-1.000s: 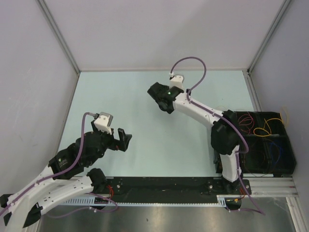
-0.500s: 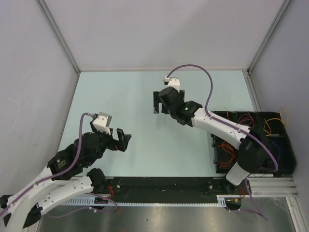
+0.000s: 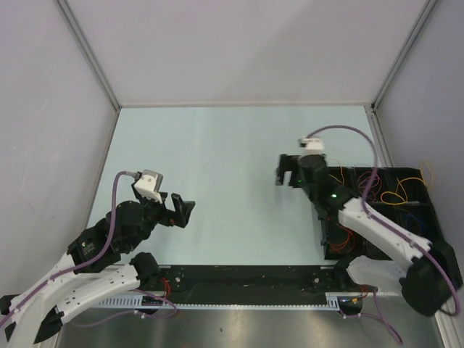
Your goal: Untangle the cables
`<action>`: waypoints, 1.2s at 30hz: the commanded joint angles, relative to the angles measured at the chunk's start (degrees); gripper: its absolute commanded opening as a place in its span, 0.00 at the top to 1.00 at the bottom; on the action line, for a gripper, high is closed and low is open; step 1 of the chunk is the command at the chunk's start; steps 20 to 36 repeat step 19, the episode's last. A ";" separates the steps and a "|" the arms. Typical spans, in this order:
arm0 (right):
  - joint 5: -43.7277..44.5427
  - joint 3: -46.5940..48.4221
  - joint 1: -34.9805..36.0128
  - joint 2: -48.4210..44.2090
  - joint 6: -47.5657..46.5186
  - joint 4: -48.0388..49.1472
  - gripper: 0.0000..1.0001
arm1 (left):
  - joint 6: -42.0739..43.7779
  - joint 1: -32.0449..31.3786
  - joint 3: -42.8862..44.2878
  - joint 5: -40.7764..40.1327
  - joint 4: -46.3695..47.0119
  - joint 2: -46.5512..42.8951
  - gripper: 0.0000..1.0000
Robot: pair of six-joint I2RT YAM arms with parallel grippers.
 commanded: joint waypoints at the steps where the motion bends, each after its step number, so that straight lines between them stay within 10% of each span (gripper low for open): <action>1: 1.01 -9.16 -13.09 -13.18 -2.06 12.51 0.00 | 0.38 0.34 -0.42 0.22 1.00 0.30 0.00; 36: -0.04 -17.35 -22.62 -16.71 -2.32 20.79 0.00 | 0.21 0.34 -0.34 -0.31 0.74 0.91 0.00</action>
